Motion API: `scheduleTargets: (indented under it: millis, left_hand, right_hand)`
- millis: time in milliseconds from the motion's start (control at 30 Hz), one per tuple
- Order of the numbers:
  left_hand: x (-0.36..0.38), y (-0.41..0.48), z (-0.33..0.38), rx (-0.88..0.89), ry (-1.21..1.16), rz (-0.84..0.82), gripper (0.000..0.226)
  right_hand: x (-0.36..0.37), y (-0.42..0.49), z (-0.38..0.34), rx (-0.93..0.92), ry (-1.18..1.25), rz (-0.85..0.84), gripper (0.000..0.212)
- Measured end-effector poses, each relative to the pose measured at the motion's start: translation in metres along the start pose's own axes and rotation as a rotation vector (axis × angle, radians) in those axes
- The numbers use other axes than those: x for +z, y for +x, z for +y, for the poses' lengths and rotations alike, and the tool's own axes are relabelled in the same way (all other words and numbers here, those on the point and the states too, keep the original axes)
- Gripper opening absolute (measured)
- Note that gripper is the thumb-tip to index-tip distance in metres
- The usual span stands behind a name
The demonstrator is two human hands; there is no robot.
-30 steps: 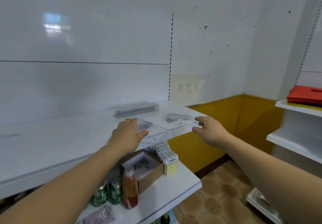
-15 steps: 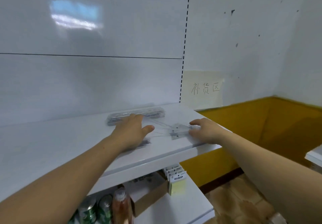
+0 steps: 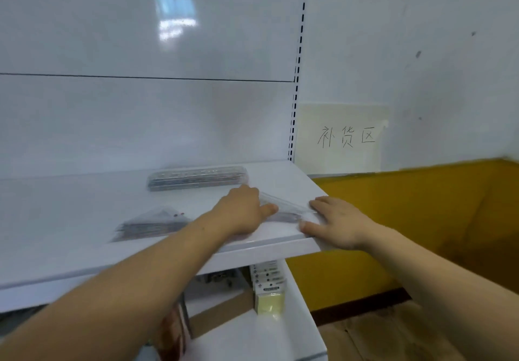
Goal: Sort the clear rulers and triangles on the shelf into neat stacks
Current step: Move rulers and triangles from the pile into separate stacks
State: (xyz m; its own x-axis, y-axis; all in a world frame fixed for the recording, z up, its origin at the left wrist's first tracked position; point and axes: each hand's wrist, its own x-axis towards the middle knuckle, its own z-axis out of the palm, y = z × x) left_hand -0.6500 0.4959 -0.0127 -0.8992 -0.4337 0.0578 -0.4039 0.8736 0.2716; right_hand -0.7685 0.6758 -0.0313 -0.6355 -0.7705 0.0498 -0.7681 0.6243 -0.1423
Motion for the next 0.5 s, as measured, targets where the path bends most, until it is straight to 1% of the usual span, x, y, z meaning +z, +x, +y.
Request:
scheduleTargets:
  millis: [67, 200, 300, 367, 500]
  left_hand:
    - [0.007, 0.000, 0.006, -0.036, 0.002, 0.007, 0.051]
    - [0.010, -0.005, 0.007, -0.076, 0.034, 0.071, 0.056]
    - [0.011, -0.011, 0.004, -0.081, -0.033, 0.104, 0.057]
    - [0.012, -0.017, 0.004, -0.076, -0.067, 0.130, 0.056]
    - [0.013, -0.025, 0.000, -0.083, -0.070, 0.149, 0.054]
  right_hand:
    - [0.006, -0.002, 0.002, -0.032, -0.051, 0.052, 0.077]
    - [0.014, -0.005, 0.005, -0.046, -0.036, 0.129, 0.077]
    - [0.018, -0.006, 0.007, -0.061, 0.001, 0.182, 0.077]
    - [0.020, -0.005, 0.009, -0.072, 0.015, 0.194, 0.075]
    - [0.022, -0.001, 0.012, -0.110, -0.048, 0.158, 0.071]
